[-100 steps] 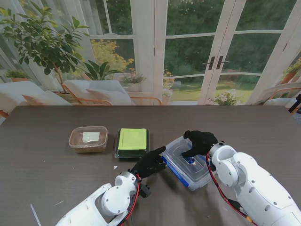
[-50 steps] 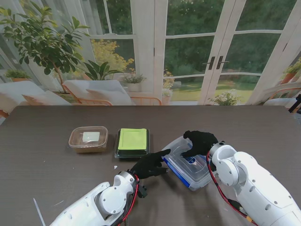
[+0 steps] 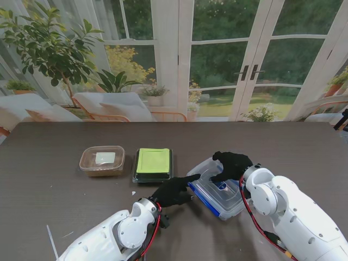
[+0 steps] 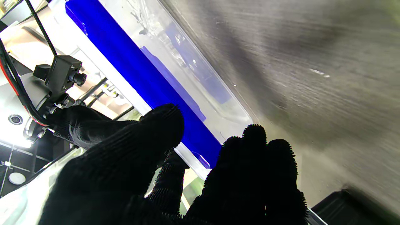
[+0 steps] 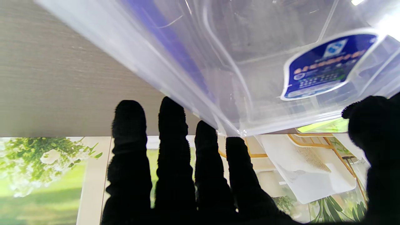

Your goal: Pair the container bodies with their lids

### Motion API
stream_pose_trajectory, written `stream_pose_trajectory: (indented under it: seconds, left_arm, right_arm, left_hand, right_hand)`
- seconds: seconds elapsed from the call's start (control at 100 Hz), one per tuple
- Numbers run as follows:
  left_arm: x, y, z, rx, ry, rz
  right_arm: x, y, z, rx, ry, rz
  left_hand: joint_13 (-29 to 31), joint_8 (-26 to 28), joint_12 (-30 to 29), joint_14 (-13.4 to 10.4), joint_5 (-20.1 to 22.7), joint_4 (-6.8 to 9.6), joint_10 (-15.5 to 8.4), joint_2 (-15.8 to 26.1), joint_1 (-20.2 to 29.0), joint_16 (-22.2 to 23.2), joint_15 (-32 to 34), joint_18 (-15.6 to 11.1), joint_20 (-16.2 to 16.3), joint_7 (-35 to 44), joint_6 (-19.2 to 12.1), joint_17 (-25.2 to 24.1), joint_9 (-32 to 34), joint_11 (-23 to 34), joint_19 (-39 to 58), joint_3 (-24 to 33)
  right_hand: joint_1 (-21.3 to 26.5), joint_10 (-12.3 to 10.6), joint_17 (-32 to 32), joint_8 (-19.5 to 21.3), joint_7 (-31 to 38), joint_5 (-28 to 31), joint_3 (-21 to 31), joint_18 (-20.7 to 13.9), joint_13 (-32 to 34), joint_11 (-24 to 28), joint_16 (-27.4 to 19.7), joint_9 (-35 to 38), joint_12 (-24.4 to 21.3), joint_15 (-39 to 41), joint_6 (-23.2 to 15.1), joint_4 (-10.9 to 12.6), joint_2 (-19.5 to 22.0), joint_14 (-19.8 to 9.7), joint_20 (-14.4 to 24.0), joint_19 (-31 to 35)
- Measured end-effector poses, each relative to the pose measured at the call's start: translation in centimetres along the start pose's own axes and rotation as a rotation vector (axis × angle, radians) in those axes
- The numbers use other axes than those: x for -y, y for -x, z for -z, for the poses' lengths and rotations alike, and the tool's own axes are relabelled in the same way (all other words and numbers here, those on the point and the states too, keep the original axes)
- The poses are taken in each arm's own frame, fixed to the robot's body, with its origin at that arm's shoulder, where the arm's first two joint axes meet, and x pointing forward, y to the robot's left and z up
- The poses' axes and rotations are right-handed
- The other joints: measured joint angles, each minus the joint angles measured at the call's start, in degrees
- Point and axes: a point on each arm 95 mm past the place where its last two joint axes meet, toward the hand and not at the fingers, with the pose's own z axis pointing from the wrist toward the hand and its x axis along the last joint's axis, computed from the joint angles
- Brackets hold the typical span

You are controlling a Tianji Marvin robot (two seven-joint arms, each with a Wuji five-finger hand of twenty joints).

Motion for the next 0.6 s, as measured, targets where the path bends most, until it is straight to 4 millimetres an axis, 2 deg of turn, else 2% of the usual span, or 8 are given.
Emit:
stream_pose_trajectory:
  seconds: [0.16,0.32,0.6]
  left_arm:
    - [0.14,0.1,-0.16,-0.013,0.004,-0.03]
    - [0.18,0.18,-0.27,-0.019,0.0,-0.037]
    - [0.33,0.17,-0.59,-0.029,-0.003,-0.048]
  right_arm:
    - [0.09,0.02,0.1,0.003,-0.001,-0.009]
    - [0.26,0.06,0.21,0.005,-0.005,-0.015]
    - [0.43,0.1,0.44,0.01,-0.012,-0.021]
  left_hand:
    - [0.3,0.1,0.65,0.23,0.99,0.0,0.0,-0.01,0.0,0.96,1.51,0.12,0.77,-0.24,-0.77,0.0,0.82,1.4,1.09,0.04]
    - [0.37,0.11,1.39,0.48,1.98,0.0,0.0,-0.01,0.0,1.63,2.74,0.39,1.39,-0.25,-1.33,0.0,1.61,1.99,1.81,0.05]
    - [0.48,0.32,3.42,3.84,4.79,0.0,1.11,-0.01,0.0,3.7,5.04,3.76,3.07,-0.27,-1.76,-0.18,4.29,2.98,4.65,0.07]
  right_hand:
    - [1.24,0.34,0.0,0.0,-0.43,-0.14,-0.14,0.0,0.0,-0.67,0.01,-0.02,0.0,0.0,-0.03,0.15,-2.02,0.01,0.01,0.0]
    - [1.24,0.92,0.0,0.34,-0.44,-1.86,-0.09,0.0,0.0,-1.48,0.02,-0.12,0.0,0.0,-0.04,0.15,-2.05,0.01,0.01,0.0]
    - [2.72,1.42,0.0,0.36,-0.45,-3.6,-0.07,0.0,0.0,-2.45,0.03,-0.25,-0.07,0.0,-0.04,0.16,-2.87,0.01,0.01,0.0]
